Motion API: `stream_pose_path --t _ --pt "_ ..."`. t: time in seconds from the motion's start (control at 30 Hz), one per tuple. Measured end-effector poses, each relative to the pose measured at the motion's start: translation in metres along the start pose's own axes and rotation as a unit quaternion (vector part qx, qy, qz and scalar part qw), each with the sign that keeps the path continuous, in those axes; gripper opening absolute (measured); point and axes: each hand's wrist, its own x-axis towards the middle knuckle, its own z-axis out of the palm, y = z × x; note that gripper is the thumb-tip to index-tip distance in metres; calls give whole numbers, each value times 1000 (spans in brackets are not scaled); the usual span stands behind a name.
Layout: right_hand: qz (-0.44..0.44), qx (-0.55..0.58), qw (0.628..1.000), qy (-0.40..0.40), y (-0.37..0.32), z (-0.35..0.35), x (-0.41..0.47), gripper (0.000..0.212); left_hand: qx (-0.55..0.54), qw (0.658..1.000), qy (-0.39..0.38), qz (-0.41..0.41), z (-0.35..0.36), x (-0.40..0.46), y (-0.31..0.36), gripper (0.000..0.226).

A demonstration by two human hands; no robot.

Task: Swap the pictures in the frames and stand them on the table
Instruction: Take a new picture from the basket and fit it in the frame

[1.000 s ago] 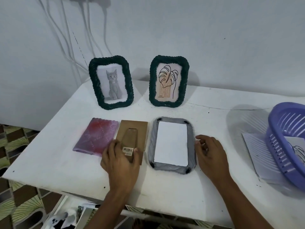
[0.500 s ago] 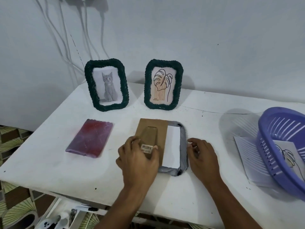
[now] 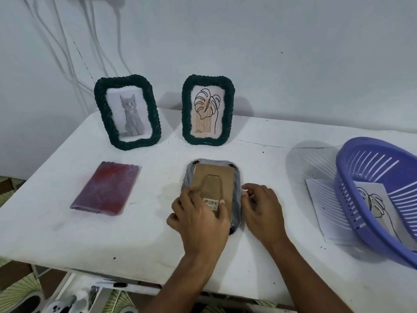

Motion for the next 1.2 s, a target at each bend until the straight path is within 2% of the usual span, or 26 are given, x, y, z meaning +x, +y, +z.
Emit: stream_pose_path --t 0.7,1.2 --pt "-23 4 1000 20 3 2 0 16 35 999 7 -11 15 -2 -1 54" --pt "-24 -2 1000 14 5 3 1 17 39 999 -20 -17 14 1 -1 63"
